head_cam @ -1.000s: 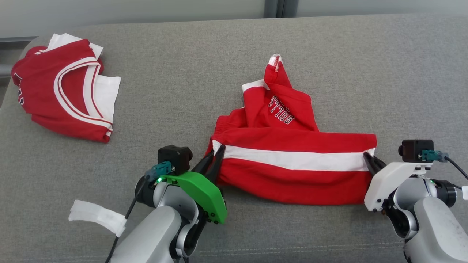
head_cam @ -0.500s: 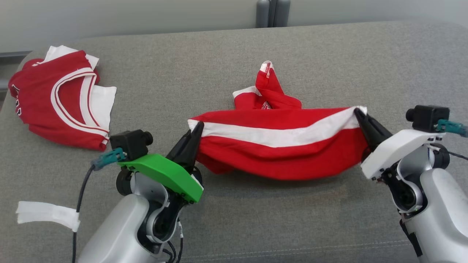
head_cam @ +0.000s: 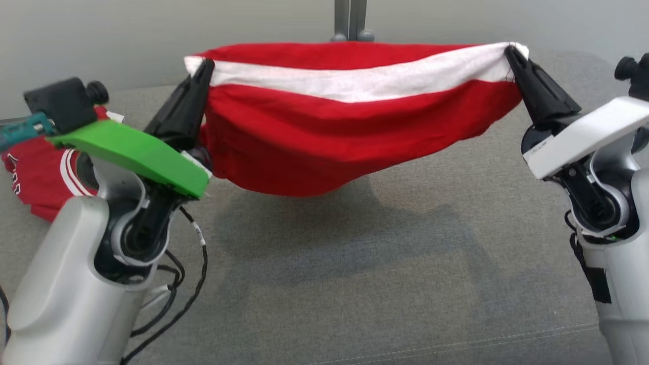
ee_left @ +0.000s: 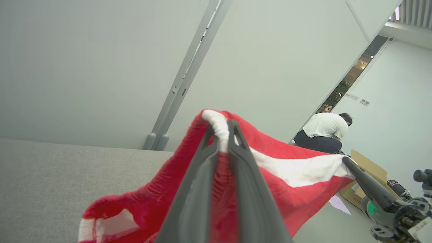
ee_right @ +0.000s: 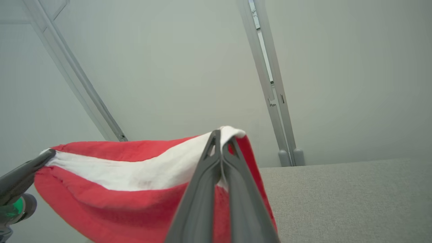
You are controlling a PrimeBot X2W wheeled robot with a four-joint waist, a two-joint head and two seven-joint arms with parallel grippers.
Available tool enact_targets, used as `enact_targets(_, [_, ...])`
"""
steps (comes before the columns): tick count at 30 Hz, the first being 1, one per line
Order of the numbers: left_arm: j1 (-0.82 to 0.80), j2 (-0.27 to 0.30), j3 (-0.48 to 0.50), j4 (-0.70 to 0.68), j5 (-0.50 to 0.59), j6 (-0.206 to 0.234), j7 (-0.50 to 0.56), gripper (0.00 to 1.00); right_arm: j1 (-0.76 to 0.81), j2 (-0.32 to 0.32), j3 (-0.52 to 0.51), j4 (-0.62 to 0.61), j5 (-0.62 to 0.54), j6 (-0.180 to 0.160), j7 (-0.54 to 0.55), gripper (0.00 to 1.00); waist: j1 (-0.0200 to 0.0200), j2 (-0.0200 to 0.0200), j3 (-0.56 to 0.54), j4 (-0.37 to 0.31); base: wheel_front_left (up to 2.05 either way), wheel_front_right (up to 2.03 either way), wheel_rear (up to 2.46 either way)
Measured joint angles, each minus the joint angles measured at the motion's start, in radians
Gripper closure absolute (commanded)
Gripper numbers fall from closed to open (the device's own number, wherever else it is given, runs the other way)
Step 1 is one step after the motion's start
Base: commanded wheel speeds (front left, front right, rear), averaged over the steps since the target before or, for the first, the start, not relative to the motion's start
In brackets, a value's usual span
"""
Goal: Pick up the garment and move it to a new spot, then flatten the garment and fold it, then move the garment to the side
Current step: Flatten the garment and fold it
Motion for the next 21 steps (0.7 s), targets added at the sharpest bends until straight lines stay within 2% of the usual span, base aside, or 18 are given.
enact_targets(7, [-0.189, 0.025, 0.054, -0.036, -0.025, 0.05, 0.081, 1.0, -0.148, 0.033, -0.04, -0.038, -0.005, 0.0, 0.077, 1.0, 0.0, 0.0, 0.01, -0.024, 0.0, 0.0, 0.0])
enact_targets(10, [-0.274, 0.032, 0.048, 0.022, -0.014, 0.06, 0.119, 1.0, -0.228, 0.059, -0.036, 0.009, -0.028, 0.0, 0.104, 1.0, 0.0, 0.0, 0.033, -0.032, 0.0, 0.0, 0.0])
enact_targets(13, [-0.352, 0.039, 0.014, 0.117, 0.028, 0.061, 0.147, 1.0, -0.314, 0.09, -0.018, 0.108, -0.061, 0.0, 0.111, 1.0, 0.0, 0.0, 0.064, -0.042, 0.0, 0.0, 0.0])
enact_targets(17, [-0.464, 0.049, -0.013, 0.27, 0.11, 0.042, 0.105, 1.0, -0.479, 0.138, -0.013, 0.299, -0.136, 0.0, 0.027, 1.0, 0.0, 0.0, 0.114, -0.061, 0.0, 0.0, 0.0])
enact_targets(21, [-0.618, 0.028, -0.002, 0.391, 0.205, 0.001, -0.059, 1.0, -0.669, 0.17, -0.057, 0.467, -0.225, 0.001, -0.158, 1.0, 0.0, 0.0, 0.164, -0.087, 0.0, 0.0, 0.0])
